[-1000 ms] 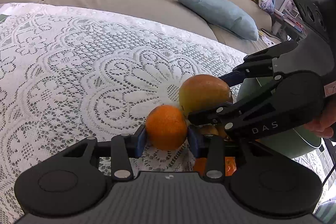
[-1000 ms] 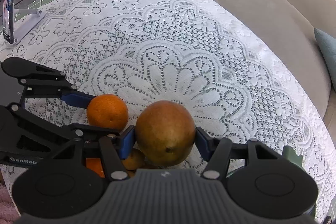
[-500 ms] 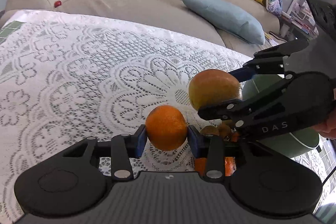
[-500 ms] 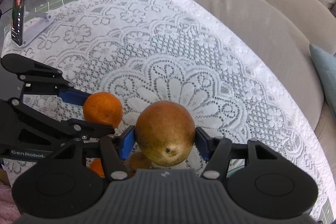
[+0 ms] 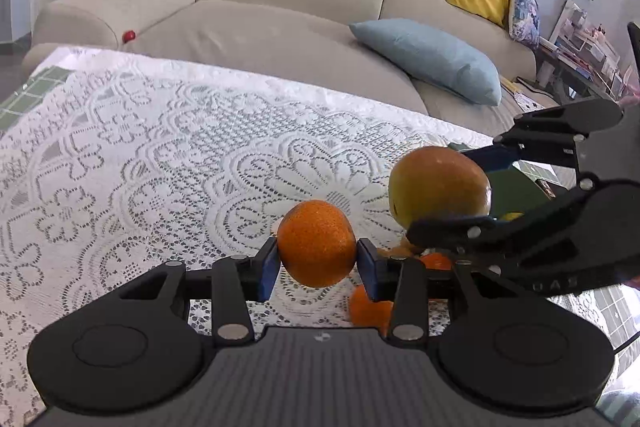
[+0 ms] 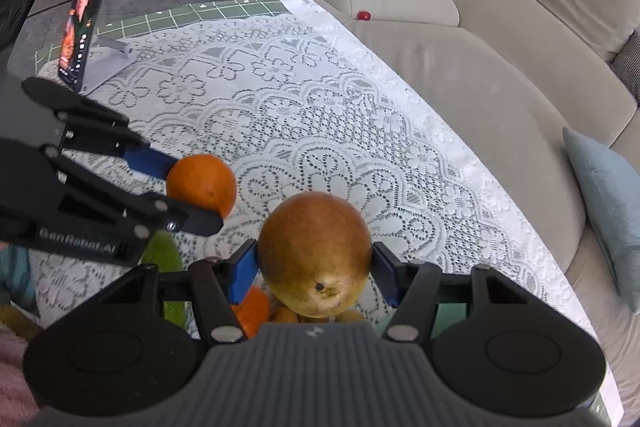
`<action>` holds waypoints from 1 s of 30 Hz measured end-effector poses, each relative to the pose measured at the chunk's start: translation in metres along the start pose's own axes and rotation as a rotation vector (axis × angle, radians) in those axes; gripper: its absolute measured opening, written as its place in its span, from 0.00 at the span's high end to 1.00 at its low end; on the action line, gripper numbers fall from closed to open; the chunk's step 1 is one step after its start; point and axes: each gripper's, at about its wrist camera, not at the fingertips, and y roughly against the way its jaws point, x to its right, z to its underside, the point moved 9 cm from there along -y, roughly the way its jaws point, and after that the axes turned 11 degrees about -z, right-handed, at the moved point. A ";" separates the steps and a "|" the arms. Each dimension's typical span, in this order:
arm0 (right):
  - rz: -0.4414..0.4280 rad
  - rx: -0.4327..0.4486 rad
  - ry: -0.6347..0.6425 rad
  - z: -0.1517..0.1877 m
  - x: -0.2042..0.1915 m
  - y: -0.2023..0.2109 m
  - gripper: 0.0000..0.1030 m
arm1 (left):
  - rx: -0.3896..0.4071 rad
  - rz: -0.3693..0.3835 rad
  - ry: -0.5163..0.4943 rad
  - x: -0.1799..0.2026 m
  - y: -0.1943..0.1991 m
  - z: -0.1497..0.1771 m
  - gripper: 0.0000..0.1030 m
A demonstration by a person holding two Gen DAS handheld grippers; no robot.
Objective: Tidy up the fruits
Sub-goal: 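Lift the mango and orange and carry both over the green colander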
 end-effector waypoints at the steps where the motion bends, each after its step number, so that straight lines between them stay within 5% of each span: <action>1: 0.004 0.002 0.005 0.002 -0.001 0.004 0.44 | 0.003 -0.001 -0.005 0.003 0.003 0.000 0.55; 30: 0.185 -0.068 -0.134 0.089 0.066 0.076 0.44 | 0.019 0.122 -0.171 0.121 0.012 -0.021 0.55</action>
